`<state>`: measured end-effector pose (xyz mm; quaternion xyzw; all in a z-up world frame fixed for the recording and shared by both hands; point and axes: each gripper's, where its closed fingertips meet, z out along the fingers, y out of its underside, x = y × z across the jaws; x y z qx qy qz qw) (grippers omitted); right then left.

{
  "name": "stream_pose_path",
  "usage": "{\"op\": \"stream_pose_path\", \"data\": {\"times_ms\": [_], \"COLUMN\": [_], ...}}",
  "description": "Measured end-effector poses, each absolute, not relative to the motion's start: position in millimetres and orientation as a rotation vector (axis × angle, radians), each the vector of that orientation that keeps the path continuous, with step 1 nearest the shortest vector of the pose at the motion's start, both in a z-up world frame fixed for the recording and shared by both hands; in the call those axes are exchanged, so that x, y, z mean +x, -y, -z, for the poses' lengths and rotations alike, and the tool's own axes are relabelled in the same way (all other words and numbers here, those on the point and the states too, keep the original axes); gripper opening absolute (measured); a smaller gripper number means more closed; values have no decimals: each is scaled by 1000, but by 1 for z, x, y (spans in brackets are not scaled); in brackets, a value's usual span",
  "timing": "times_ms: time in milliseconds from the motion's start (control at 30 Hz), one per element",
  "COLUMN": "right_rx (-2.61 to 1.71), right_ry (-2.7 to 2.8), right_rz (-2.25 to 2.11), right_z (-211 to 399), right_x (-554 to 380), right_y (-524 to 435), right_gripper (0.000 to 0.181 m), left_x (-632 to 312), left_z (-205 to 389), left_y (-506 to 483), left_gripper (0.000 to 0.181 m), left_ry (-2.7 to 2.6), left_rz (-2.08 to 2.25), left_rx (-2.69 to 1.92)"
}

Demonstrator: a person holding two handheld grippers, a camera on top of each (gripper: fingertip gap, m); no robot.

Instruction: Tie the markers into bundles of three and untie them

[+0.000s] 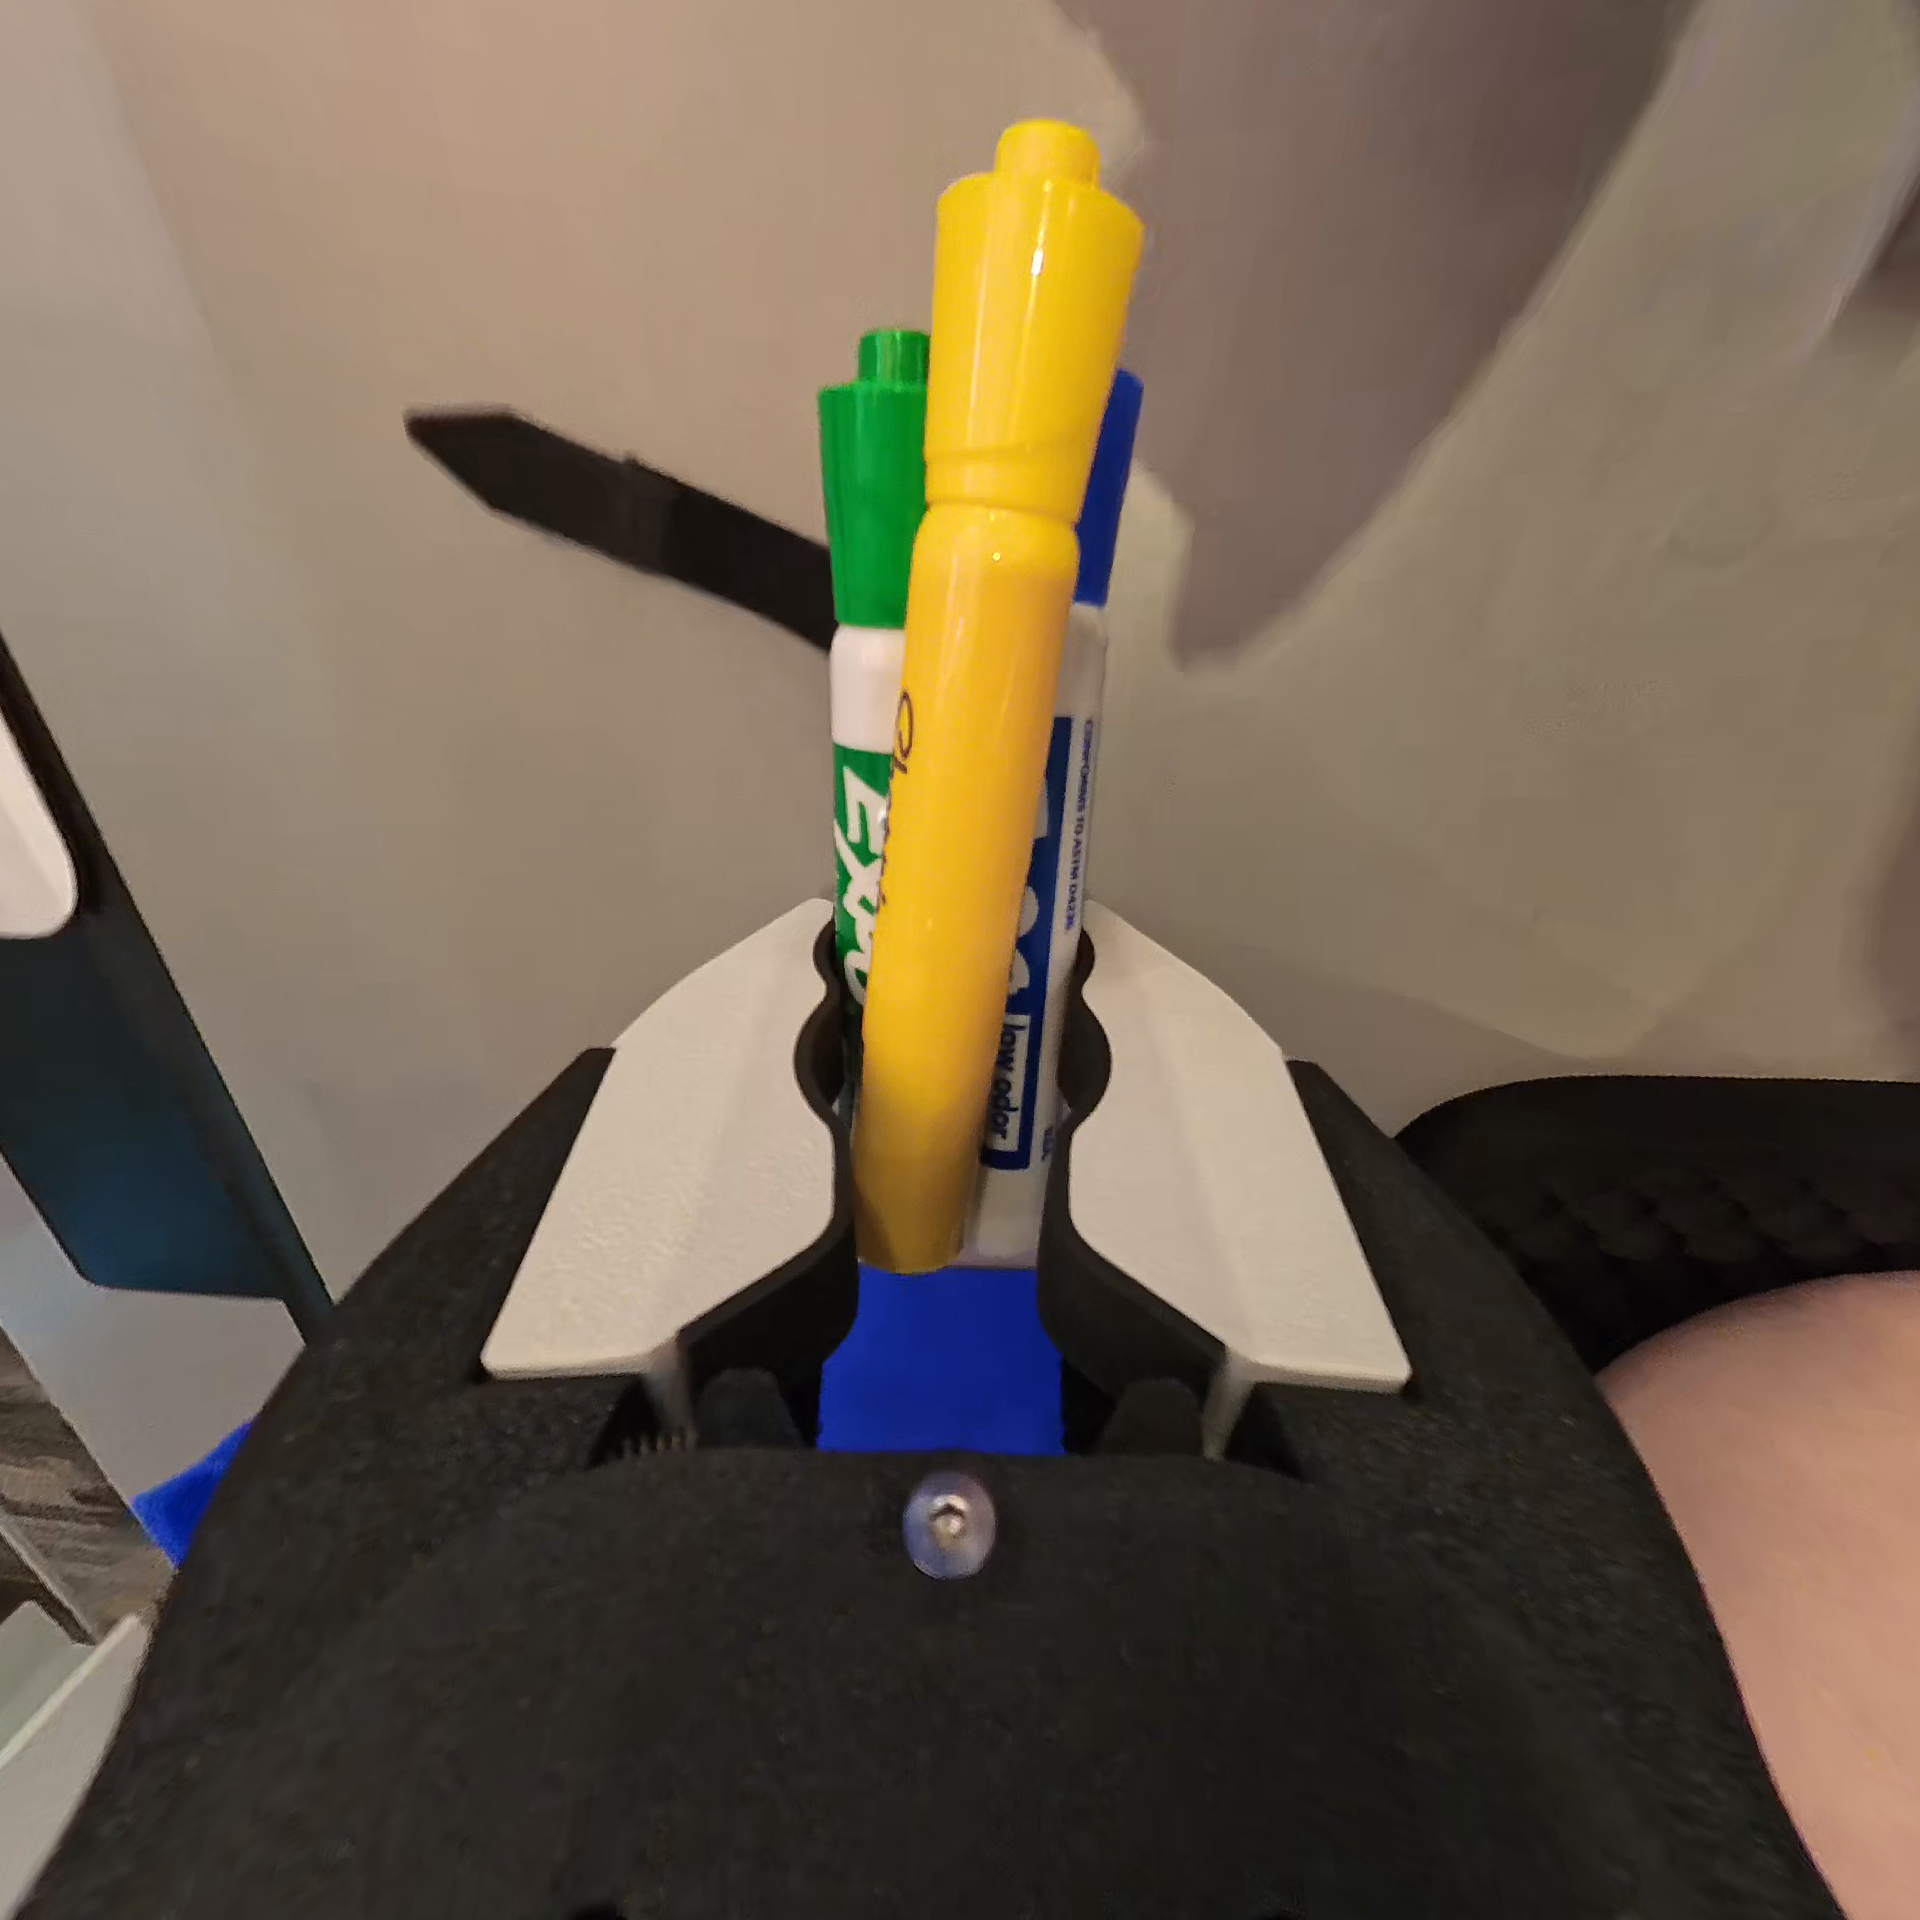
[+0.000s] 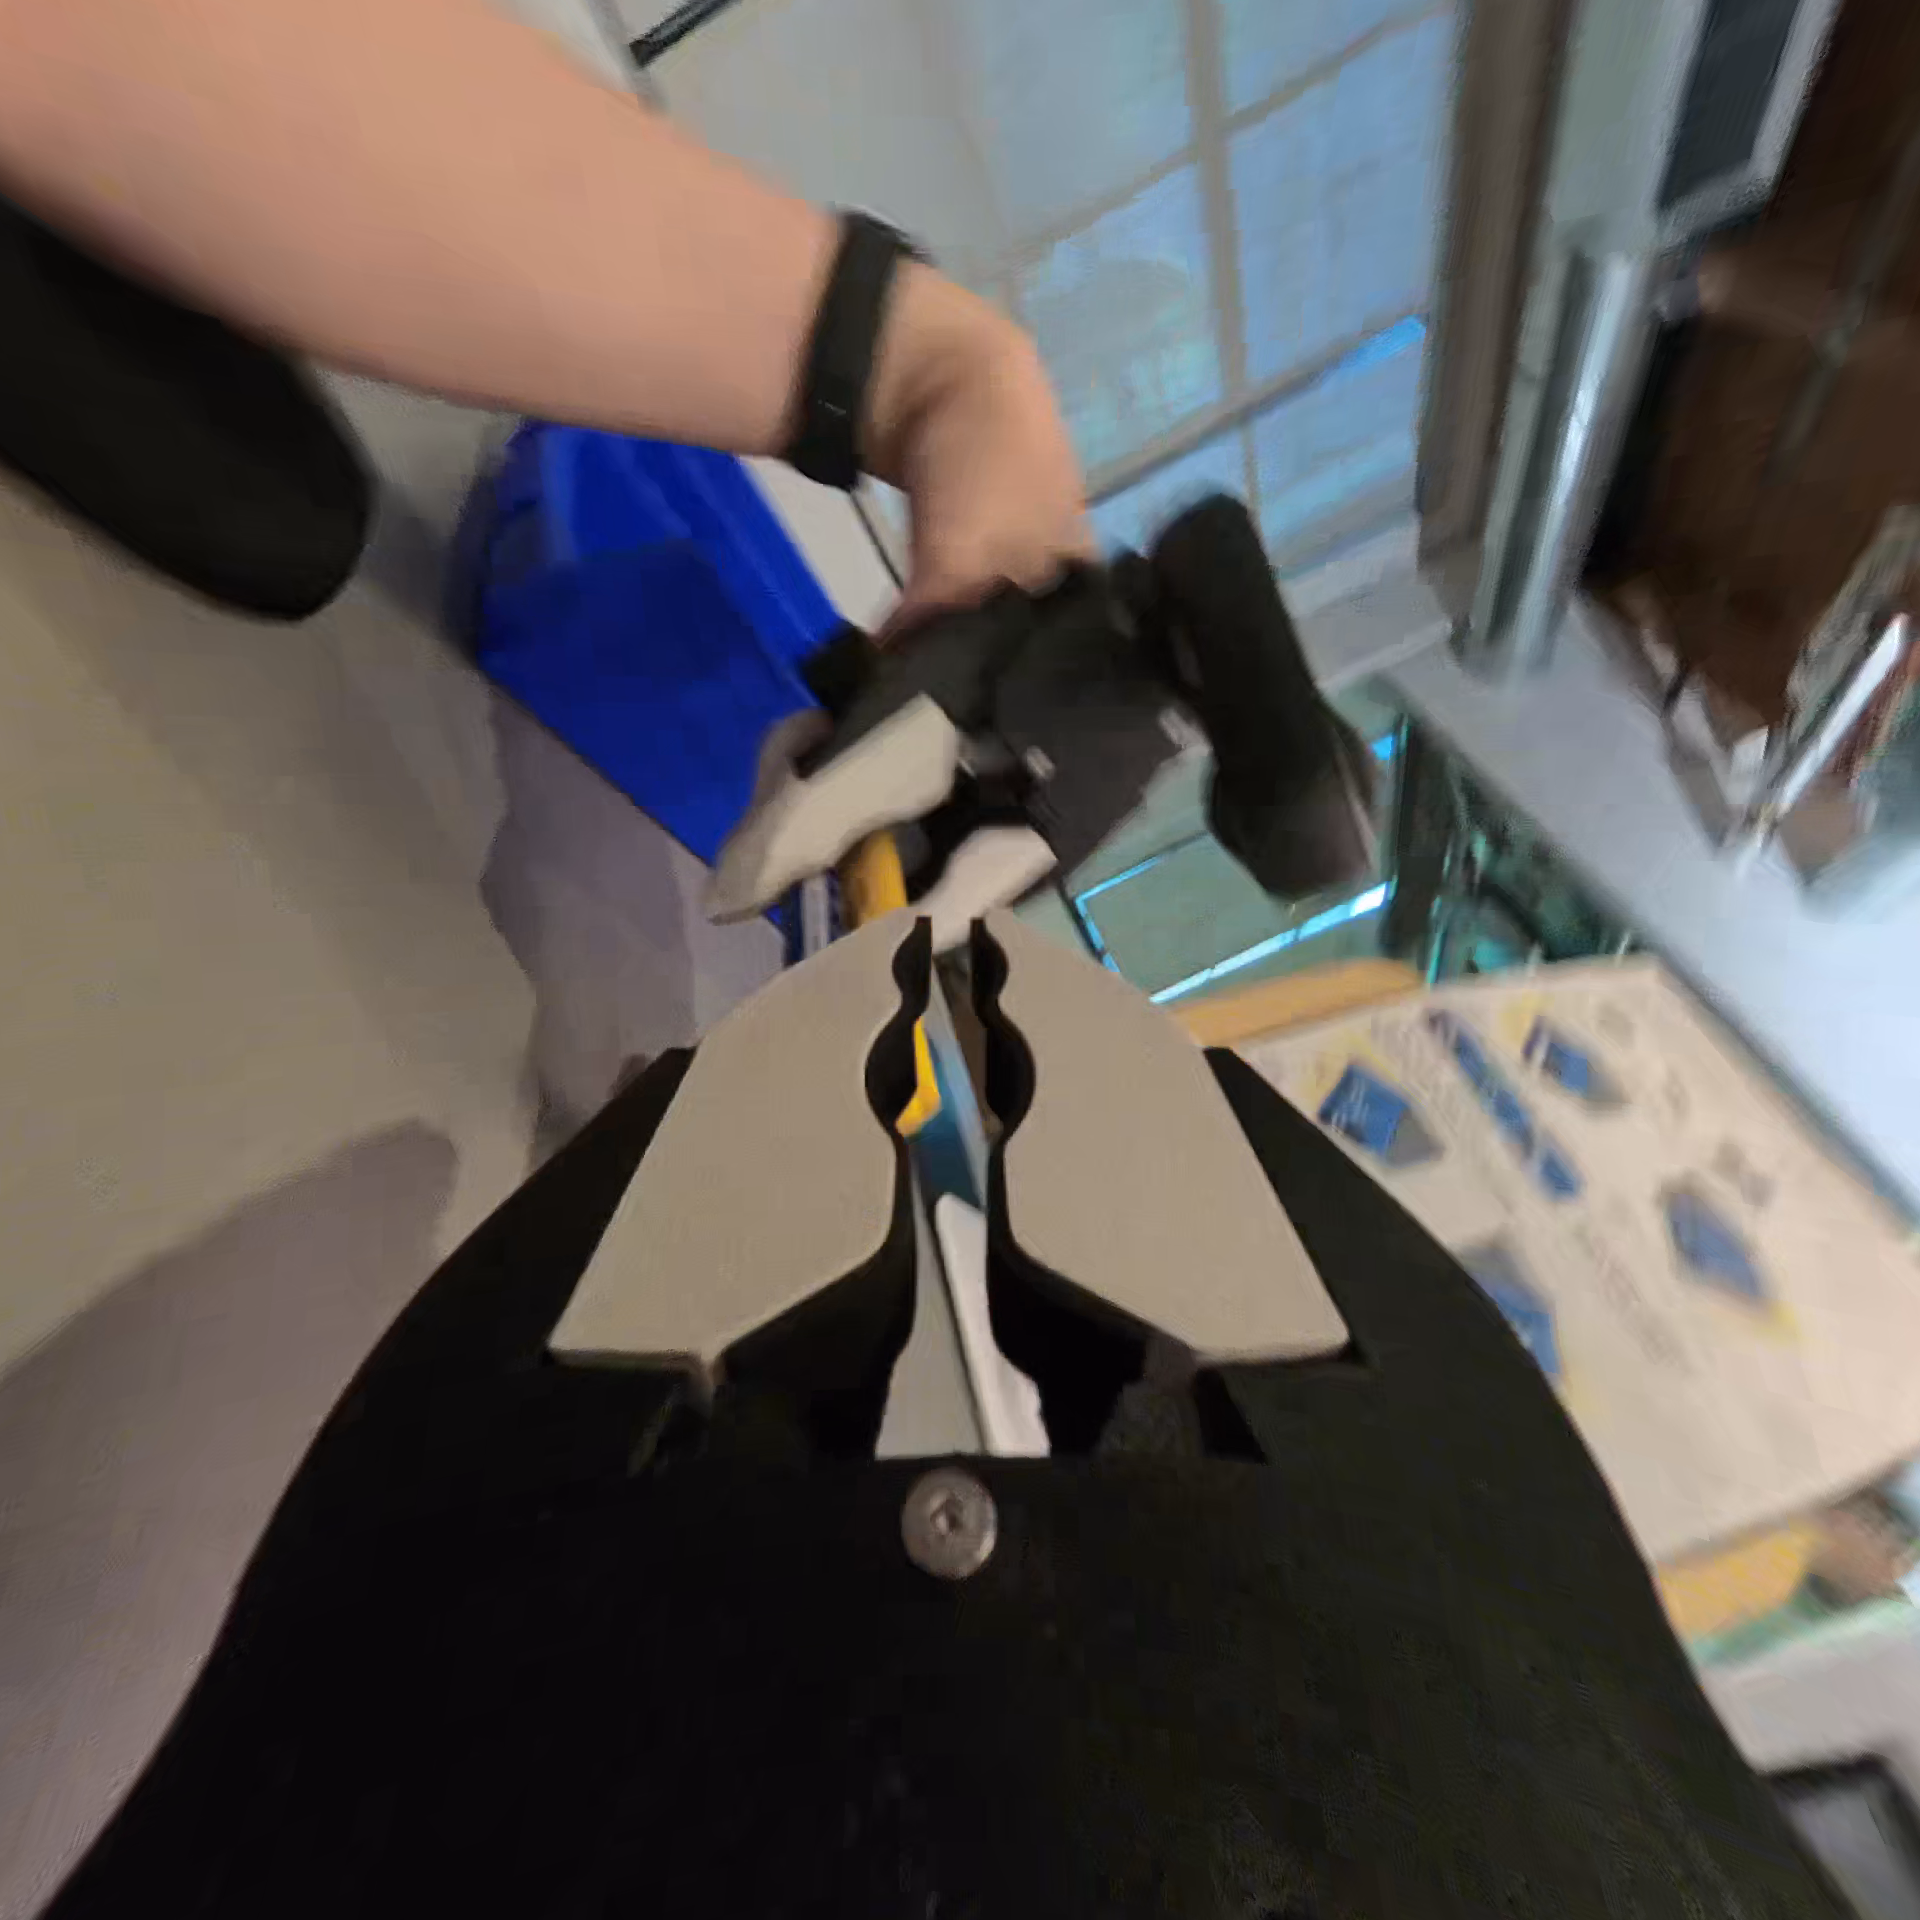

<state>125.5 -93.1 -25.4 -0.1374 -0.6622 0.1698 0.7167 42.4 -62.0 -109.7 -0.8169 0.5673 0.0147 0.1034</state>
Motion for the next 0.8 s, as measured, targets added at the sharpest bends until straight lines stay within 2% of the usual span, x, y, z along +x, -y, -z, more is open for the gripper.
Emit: {"op": "stream_pose_path", "data": {"times_ms": [133, 167, 200, 267, 300, 400, 500, 567, 667, 800], "right_rx": [-874, -1051, -1224, -1473, -1558, -1748, -1808, -1780, -1693, -1243], "right_ry": [1393, 1396, 1413, 1429, 1428, 1469, 1517, 1556, 1505, 1317], "right_rz": [-562, -615, -703, -938, -1021, -1022, -1010, -1117, -1050, -904], "right_z": [39, 52, 67, 90, 99, 131, 148, 146, 127, 36], "right_x": [132, 127, 120, 103, 95, 82, 75, 69, 71, 88], "right_y": [-4, -26, -40, -48, -49, -52, -44, -31, -44, -50], "right_gripper": [3, 10, 24, 28, 38, 44, 41, 3, 3, 3], "left_x": [31, 28, 25, 22, 22, 21, 22, 23, 27, 36], "left_z": [104, 102, 101, 99, 98, 95, 95, 97, 102, 108], "left_y": [63, 63, 63, 64, 64, 65, 66, 66, 65, 58], "left_gripper": [38, 38, 38, 39, 38, 38, 38, 38, 38, 38], "left_ry": [-1621, -1607, -1594, -1577, -1572, -1569, -1570, -1578, -1597, -1609], "left_rz": [-70, -86, -98, -114, -112, -114, -109, -97, -71, -43], "left_rx": [-2432, -2440, -2451, -2458, -2459, -2451, -2452, -2453, -2454, -2439]}}
